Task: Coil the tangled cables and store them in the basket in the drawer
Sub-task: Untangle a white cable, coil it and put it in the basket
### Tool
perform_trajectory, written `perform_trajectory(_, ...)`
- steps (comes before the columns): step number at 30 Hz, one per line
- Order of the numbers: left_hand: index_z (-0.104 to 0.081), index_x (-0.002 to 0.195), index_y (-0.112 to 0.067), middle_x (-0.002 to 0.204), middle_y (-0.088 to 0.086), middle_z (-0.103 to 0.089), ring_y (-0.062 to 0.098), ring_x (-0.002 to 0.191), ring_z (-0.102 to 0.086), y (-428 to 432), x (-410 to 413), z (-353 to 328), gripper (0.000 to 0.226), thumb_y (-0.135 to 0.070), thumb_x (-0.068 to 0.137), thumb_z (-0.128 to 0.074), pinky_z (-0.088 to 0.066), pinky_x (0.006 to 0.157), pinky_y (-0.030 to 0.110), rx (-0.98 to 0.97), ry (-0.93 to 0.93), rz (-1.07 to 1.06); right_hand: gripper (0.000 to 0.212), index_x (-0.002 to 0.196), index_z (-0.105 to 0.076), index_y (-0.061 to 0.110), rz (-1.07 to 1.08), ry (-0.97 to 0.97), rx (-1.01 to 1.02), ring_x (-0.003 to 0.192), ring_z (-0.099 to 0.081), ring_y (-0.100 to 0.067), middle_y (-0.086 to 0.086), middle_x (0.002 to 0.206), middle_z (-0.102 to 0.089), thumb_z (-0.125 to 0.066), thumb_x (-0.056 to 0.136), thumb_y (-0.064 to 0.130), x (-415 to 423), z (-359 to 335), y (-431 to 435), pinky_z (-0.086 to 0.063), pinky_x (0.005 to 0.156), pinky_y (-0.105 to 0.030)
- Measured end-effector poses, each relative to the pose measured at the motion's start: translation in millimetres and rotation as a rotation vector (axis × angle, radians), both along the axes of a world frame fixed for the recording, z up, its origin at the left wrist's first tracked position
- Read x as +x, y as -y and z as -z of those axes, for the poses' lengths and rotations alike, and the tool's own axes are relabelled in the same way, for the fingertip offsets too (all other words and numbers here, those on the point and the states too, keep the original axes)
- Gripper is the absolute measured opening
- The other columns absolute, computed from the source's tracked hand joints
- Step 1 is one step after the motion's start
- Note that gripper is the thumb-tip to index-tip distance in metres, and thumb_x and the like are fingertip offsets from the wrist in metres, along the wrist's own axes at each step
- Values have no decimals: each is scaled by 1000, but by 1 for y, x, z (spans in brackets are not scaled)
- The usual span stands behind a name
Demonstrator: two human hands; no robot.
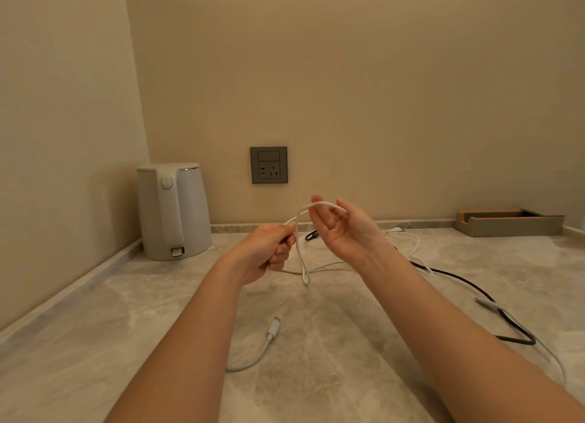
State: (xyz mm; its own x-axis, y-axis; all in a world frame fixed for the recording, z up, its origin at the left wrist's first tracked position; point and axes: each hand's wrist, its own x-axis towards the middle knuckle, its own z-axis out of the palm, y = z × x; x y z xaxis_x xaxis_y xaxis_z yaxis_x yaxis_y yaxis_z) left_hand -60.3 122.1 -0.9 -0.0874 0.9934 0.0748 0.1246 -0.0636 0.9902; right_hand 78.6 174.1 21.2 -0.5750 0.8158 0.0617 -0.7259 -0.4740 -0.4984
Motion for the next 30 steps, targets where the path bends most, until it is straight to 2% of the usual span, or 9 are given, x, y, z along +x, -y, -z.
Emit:
perform_trajectory(5,-41,63,-12,40,-7,-25,5,32,-20,2,-5,1,42,-27,103,-37,-20,34,16,-13,22,10,36,80,-47,4,3,127,36,27,-45,-4,2,38,-49,-30,104,25,2,0,0,-49,39,-18)
perform_trajectory(9,-41,63,-12,40,-8,-25,4,31,-20,2,-9,0,44,-29,103,-35,-21,33,16,-12,120,43,38,69,-44,9,-39,184,112,22,-24,-4,6,35,-32,-35,102,25,11,-3,-8,-28,30,-13)
perform_trajectory(11,-41,63,-11,39,-8,-25,2,30,-21,1,-13,-2,44,-28,103,-33,-20,31,15,16,248,95,37,67,-43,12,75,455,286,25,-21,-3,8,35,-28,-37,102,23,15,1,-16,-21,29,-14)
perform_trajectory(15,-47,52,-10,34,-10,-26,0,26,-23,1,-18,-3,55,-27,101,-31,-20,28,13,65,547,212,38,62,-55,15,417,1283,867,46,-30,-12,4,51,-32,-49,97,31,20,14,-21,-28,46,-22)
perform_trajectory(18,-50,48,-11,34,-9,-29,2,24,-26,0,-19,-4,60,-30,101,-30,-21,28,13,84,749,221,39,62,-59,20,524,1601,1171,52,-47,-18,2,53,-48,-51,95,38,13,20,-17,-37,53,-27)
perform_trajectory(21,-49,54,-12,35,-8,-31,3,25,-30,-3,-20,-5,57,-34,102,-30,-25,28,13,104,969,179,35,70,-59,22,612,1830,1457,80,-59,-27,-2,75,-64,-47,96,42,1,24,-4,-38,62,-31)
perform_trajectory(23,-45,62,-13,38,-9,-34,1,27,-32,-4,-19,-6,48,-34,103,-30,-28,30,13,142,1057,116,34,85,-64,18,650,1884,1682,93,-60,-30,-7,94,-67,-44,98,42,-9,28,7,-34,65,-30)
perform_trajectory(26,-45,71,-12,42,-7,-40,3,31,-39,-6,-20,-7,41,-31,104,-30,-35,33,14,195,1083,19,31,101,-63,13,638,1919,1915,98,-60,-33,-11,105,-65,-42,100,35,-21,30,24,-33,66,-31)
perform_trajectory(30,-48,73,-10,44,-5,-46,4,34,-44,-7,-25,-8,39,-27,104,-31,-39,36,14,277,1102,-145,16,97,-62,10,375,1676,1818,95,-59,-31,-12,101,-65,-53,93,22,-31,34,37,-41,71,-33)
